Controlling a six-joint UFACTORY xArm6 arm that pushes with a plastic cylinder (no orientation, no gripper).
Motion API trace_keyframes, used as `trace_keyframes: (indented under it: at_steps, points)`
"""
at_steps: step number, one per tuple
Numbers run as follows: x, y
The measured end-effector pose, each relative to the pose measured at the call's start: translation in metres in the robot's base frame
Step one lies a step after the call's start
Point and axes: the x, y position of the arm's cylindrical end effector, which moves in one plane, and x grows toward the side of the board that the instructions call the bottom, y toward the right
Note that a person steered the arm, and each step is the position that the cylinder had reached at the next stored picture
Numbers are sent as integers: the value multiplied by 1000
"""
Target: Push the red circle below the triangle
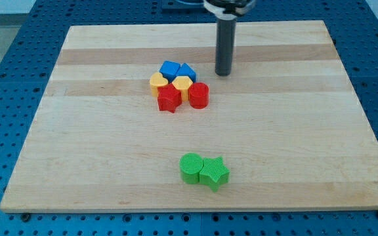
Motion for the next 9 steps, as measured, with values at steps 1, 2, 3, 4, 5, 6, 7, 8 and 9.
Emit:
trace_keyframes:
  at_steps: [1, 2, 3, 4, 5, 6, 7, 8, 9]
  points:
    - [30, 29]
    - [68, 35]
    - [88, 21]
    - [91, -12]
    - [92, -32]
    - [92, -33]
    - [92, -34]
    - [92, -42]
    - [92, -53]
